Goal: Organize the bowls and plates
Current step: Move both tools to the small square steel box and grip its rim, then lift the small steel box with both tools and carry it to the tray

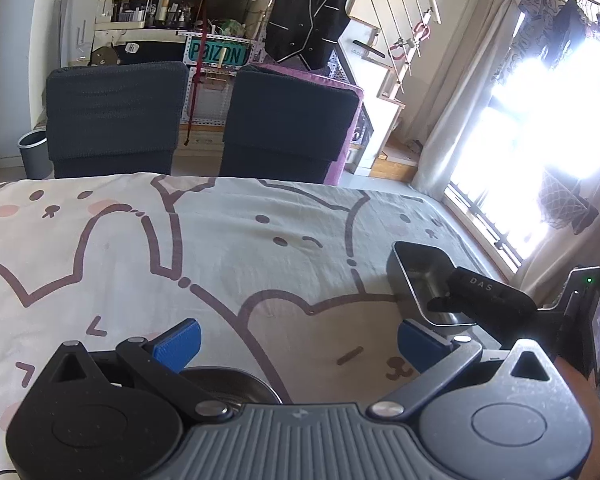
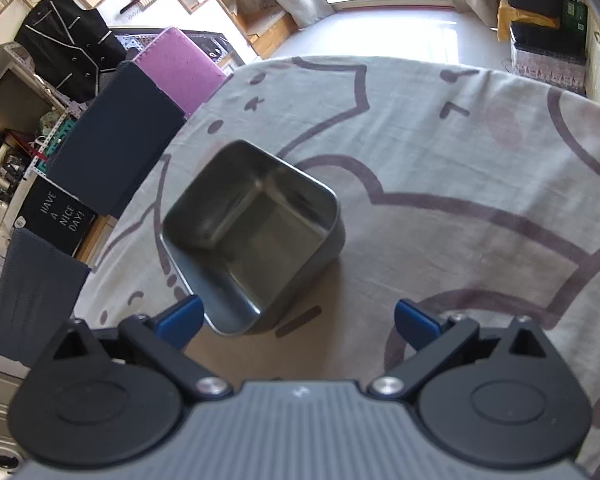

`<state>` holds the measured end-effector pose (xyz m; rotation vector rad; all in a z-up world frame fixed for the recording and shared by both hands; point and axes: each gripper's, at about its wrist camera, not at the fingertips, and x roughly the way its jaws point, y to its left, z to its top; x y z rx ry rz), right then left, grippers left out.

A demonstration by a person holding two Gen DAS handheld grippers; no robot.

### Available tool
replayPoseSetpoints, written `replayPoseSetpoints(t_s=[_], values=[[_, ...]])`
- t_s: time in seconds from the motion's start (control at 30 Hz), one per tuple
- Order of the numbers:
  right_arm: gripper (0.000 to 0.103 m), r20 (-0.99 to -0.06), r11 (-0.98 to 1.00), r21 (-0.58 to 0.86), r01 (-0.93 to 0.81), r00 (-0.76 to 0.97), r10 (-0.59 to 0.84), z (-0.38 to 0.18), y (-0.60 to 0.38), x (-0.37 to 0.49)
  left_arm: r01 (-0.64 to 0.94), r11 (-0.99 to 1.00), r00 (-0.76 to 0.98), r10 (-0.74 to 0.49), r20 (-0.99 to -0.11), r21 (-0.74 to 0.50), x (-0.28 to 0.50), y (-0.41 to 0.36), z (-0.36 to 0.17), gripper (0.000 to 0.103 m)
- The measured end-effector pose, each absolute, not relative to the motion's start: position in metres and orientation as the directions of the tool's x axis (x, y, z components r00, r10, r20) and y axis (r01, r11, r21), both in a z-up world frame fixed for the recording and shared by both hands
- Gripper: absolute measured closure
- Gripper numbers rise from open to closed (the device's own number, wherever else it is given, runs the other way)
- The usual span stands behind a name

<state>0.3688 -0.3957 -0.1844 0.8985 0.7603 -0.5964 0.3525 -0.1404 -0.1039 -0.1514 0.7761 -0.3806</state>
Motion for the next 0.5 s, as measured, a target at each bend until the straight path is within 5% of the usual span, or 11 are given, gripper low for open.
replayPoseSetpoints(t_s=[0.37,0.5], values=[[0.004,-0.813,0.536,0.389,0.749,0.553,-0.183,-0.201,-0.398,0.38,0.27,0.918,0.646,-0.397,-0.652,-0.292,0.35,-0.149,-0.103,0.0],[0.018,-0.812,0.569,0.389,0.724,0.562,-0.16,-0.198,-0.396,0.384,0.275,0.912,0.647,-0.409,-0.643,-0.303,0.35,-0.154,-0.102,0.0]])
